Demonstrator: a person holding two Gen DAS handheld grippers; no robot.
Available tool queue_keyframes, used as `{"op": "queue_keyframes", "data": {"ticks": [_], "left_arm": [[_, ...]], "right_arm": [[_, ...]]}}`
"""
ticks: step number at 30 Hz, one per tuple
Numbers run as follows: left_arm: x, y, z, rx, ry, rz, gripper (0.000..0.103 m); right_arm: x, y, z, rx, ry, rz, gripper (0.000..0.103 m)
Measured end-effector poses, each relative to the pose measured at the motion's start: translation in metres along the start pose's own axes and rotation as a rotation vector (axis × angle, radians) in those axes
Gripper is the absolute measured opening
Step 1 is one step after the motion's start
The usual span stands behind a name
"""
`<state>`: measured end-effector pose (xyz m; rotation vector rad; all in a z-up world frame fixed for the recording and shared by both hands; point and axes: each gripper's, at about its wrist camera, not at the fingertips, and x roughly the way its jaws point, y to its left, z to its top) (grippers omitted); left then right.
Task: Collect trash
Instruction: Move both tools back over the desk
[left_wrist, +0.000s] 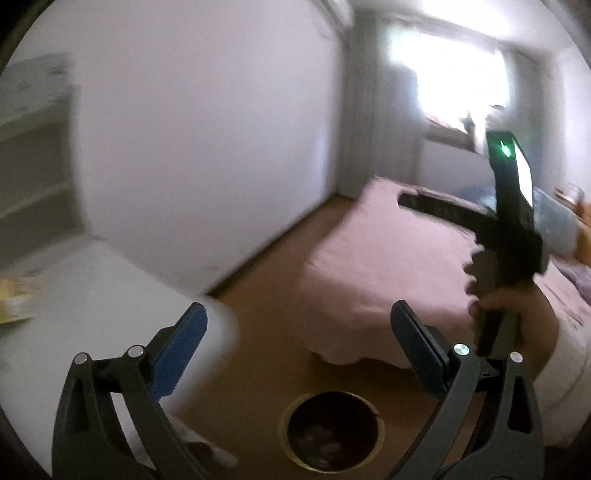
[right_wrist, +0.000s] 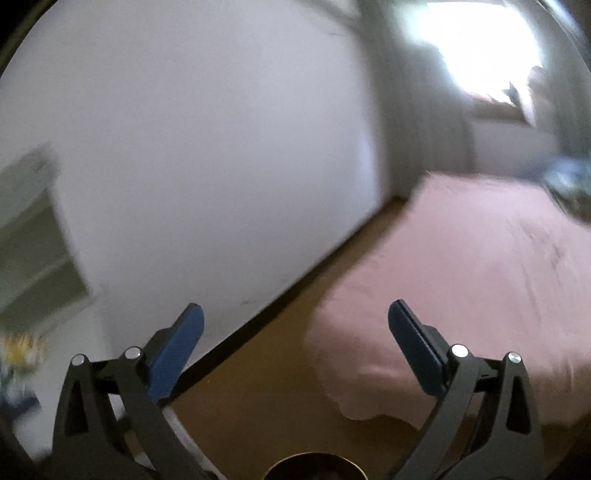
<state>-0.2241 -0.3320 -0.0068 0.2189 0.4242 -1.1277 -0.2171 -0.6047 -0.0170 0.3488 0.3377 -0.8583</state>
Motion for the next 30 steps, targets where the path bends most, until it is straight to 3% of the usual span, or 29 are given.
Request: {"op": "queue_keyframes", "data": {"ticks": [4, 6, 10, 13, 17, 21, 24, 30], "left_arm": [[-0.051, 0.084, 0.003, -0.118, -0.019, 0.209, 0.096], [-0.081, 0.133, -0.004, -0.197, -0.024, 0.359, 0.096], [-0.151, 0.231, -0.029, -0.412, -0.001, 0.677, 0.096], [-0.183, 0.286, -0.055, -0.532, 0.054, 0.808, 0.096], [-0.209, 0.332, -0.079, -0.664, 0.11, 0.82, 0.096], [-0.186, 0.363, -0.069, -0.617, 0.135, 0.8, 0.096], [-0.16, 0.379, -0.057, -0.571, 0.155, 0.799, 0.096], [-0.126, 0.42, -0.049, -0.582, 0.223, 0.774, 0.096]], "right_arm": [[0.013, 0.11, -0.005, -0.169, 0.071, 0.24, 0.097], [0.021, 0.168, -0.016, -0.236, 0.142, 0.384, 0.097], [0.034, 0.269, -0.042, -0.339, 0.256, 0.544, 0.097], [0.023, 0.336, -0.065, -0.441, 0.315, 0.673, 0.097], [0.021, 0.415, -0.094, -0.599, 0.383, 0.737, 0.097], [0.021, 0.469, -0.115, -0.698, 0.465, 0.789, 0.097], [0.024, 0.485, -0.122, -0.731, 0.492, 0.8, 0.097], [0.034, 0.514, -0.134, -0.807, 0.498, 0.78, 0.097]]}}
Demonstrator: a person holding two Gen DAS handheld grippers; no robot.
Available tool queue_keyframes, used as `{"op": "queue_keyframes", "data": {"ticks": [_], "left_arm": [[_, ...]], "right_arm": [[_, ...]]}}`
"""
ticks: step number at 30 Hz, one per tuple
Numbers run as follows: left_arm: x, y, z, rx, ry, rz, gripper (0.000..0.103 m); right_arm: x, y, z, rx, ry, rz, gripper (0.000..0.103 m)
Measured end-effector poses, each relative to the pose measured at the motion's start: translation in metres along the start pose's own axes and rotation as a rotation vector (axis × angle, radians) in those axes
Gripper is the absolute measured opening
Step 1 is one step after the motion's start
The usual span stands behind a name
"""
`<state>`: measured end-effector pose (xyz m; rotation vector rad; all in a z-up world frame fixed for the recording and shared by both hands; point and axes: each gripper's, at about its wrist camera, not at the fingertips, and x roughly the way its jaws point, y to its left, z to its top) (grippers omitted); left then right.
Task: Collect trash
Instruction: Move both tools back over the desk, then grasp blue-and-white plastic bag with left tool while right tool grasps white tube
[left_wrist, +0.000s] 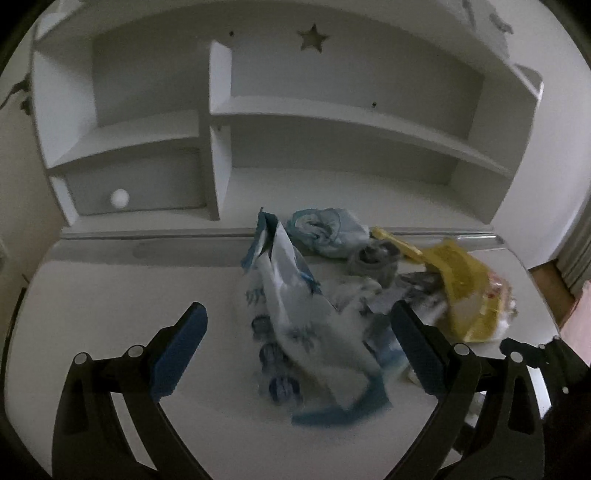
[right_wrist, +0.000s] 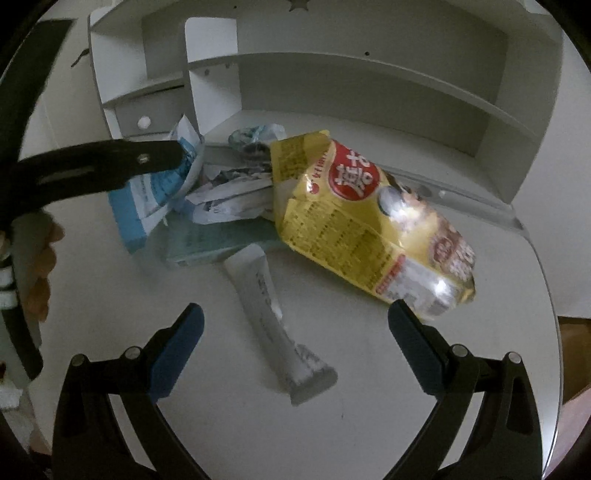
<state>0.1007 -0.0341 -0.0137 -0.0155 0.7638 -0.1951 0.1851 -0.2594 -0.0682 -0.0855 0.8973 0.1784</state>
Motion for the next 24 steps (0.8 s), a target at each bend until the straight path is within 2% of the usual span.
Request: {"op": "queue_keyframes", "data": {"ticks": [3, 5, 7, 9, 10, 11, 12, 13, 14, 18, 23, 24], "left_arm": [[0.017, 0.005, -0.001, 0.028, 0.045, 0.027, 0.096], [0.022, 0.015, -0.005, 0.02, 0.066, 0.04, 0.096], [0.026, 0.024, -0.007, -0.013, 0.088, 0.007, 0.095], [0.028, 0.031, -0.011, -0.031, 0.118, -0.069, 0.075], [0.031, 0.033, -0.014, -0.037, 0.135, -0.099, 0.054], [0.032, 0.034, -0.017, -0.044, 0.138, -0.119, 0.051], [0.031, 0.035, -0.019, -0.039, 0.119, -0.118, 0.045], [0.029, 0.035, -0.021, -0.034, 0.113, -0.118, 0.04], [0.028, 0.036, -0.022, -0.04, 0.106, -0.127, 0.038], [0.003, 0.045, -0.032, -0.069, 0.032, -0.101, 0.038], [-0.033, 0.059, -0.062, -0.14, -0.01, -0.073, 0.038], [-0.036, 0.067, -0.069, -0.187, -0.002, -0.11, 0.038]], "right_arm": [[0.007, 0.001, 0.001, -0.003, 0.004, -0.014, 0.089], [0.014, 0.0, 0.0, 0.001, 0.044, 0.014, 0.076], [0.015, 0.0, 0.001, 0.008, 0.048, 0.033, 0.072], [0.014, 0.005, 0.001, -0.008, 0.039, 0.049, 0.059], [0.012, 0.008, 0.001, -0.018, 0.032, 0.057, 0.045], [0.01, 0.011, 0.0, -0.021, 0.029, 0.067, 0.035], [0.01, 0.014, 0.0, -0.027, 0.027, 0.066, 0.032], [0.01, 0.018, 0.0, -0.03, 0.025, 0.066, 0.025], [0.01, 0.021, 0.001, -0.031, 0.024, 0.063, 0.021], [0.007, 0.024, 0.001, -0.032, 0.011, 0.018, 0.018], [-0.009, 0.008, -0.001, 0.043, -0.068, 0.025, 0.018], [-0.01, 0.006, -0.002, 0.051, -0.075, 0.019, 0.018]]}}
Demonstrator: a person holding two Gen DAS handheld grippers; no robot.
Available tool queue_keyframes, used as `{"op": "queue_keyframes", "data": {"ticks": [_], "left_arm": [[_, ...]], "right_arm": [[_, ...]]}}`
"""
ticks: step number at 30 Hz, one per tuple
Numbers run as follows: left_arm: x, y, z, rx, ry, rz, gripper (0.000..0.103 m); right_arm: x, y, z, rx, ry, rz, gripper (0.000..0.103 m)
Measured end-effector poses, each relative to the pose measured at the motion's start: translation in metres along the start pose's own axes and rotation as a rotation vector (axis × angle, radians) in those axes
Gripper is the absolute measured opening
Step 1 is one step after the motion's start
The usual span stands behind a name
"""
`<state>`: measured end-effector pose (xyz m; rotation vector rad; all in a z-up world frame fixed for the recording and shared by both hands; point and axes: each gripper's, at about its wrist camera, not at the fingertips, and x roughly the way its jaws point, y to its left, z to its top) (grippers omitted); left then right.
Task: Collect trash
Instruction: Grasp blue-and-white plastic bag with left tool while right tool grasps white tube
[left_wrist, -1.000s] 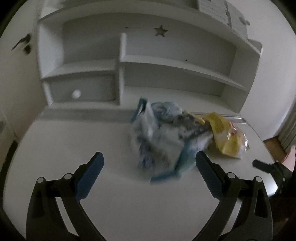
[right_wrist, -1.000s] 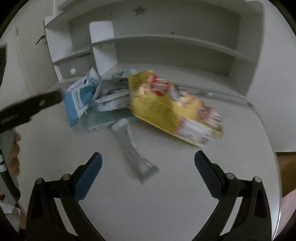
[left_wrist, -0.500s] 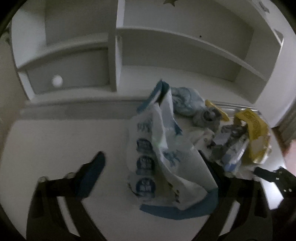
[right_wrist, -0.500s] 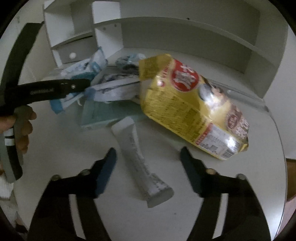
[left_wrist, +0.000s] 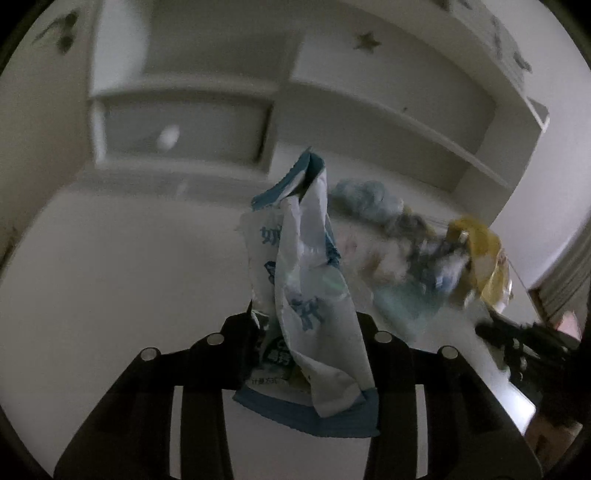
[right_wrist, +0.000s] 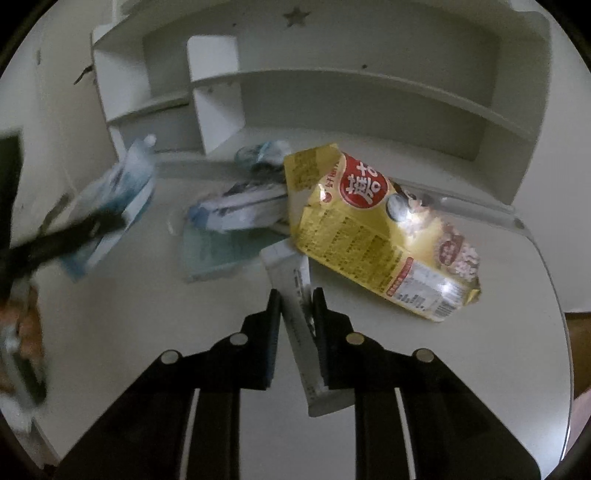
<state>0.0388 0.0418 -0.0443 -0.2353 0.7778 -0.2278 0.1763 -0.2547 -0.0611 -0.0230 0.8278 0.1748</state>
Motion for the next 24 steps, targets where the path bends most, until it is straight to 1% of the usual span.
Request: {"op": "queue_keyframes", "data": {"ticks": [1, 4, 9, 15, 17, 24], "left_arm": [[-0.006, 0.005, -0.005, -0.023, -0.006, -0.019, 0.038], [-0.017, 0.003, -0.009, 0.013, -0.023, 0.031, 0.038], [-0.018, 0.004, -0.011, -0.006, 0.0, 0.027, 0.038], [-0.003, 0.005, -0.007, 0.005, 0.049, 0.034, 0.038], [-0.001, 0.005, -0.006, 0.008, 0.059, 0.038, 0.038], [0.001, 0.002, -0.006, 0.028, 0.085, 0.068, 0.038]], "right_arm": [[-0.001, -0.001, 0.0, -0.001, 0.002, -0.004, 0.018], [0.004, 0.007, 0.001, -0.036, 0.023, -0.021, 0.018], [0.004, 0.011, 0.001, -0.052, 0.023, -0.039, 0.018], [0.003, 0.004, 0.001, -0.015, 0.016, -0.012, 0.018], [0.001, 0.003, 0.001, -0.01, -0.001, -0.016, 0.018], [-0.001, 0.003, -0.002, -0.001, -0.016, -0.02, 0.018]]}}
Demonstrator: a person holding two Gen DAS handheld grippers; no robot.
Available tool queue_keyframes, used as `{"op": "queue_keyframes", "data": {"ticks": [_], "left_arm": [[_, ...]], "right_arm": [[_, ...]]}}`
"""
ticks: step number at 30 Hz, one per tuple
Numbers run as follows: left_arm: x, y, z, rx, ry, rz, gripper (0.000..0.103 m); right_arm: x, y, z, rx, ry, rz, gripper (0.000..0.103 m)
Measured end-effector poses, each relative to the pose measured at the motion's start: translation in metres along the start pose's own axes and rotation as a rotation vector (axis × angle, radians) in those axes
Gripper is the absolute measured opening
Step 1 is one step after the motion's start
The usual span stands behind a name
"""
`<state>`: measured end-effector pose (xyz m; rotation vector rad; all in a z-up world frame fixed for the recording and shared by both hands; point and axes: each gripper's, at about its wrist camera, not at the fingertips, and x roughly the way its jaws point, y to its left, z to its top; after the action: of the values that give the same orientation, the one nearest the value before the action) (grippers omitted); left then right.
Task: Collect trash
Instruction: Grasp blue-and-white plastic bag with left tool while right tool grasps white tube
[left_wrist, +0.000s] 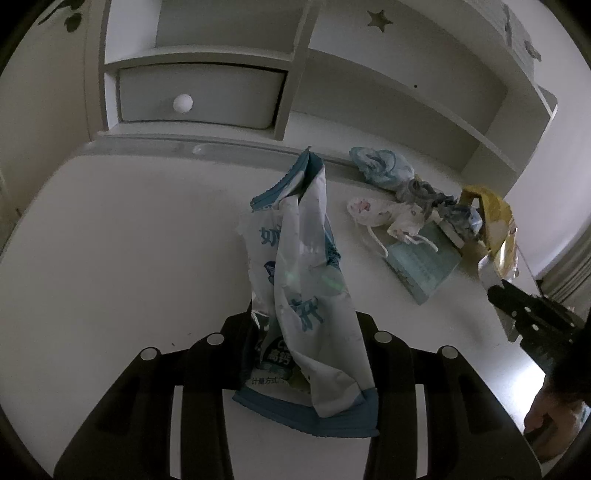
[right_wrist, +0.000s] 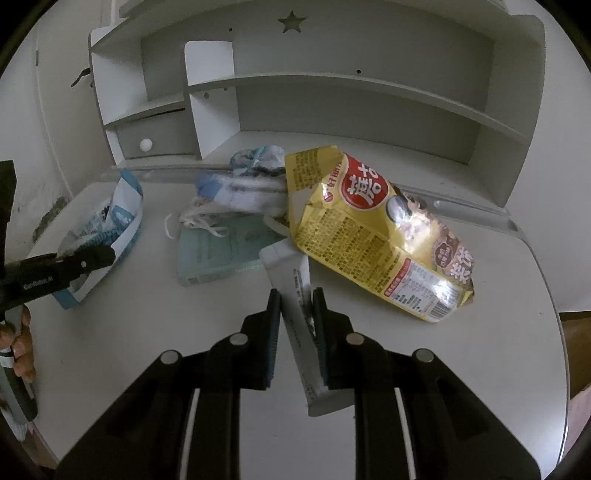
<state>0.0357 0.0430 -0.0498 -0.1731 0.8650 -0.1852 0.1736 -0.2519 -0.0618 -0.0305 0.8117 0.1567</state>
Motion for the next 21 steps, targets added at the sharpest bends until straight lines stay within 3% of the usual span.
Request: {"op": "queue_keyframes", "data": {"ticks": [14, 21], "left_arm": [[-0.003, -0.014, -0.001, 0.094, -0.018, 0.104, 0.038], [-0.001, -0.021, -0.002, 0.134, -0.009, 0.12, 0.039]], "right_arm": [[-0.008, -0.001, -0.004, 0.013, -0.042, -0.02, 0.018], [-0.008, 0.001, -0.002, -0.009, -0.046, 0.001, 0.018]]}}
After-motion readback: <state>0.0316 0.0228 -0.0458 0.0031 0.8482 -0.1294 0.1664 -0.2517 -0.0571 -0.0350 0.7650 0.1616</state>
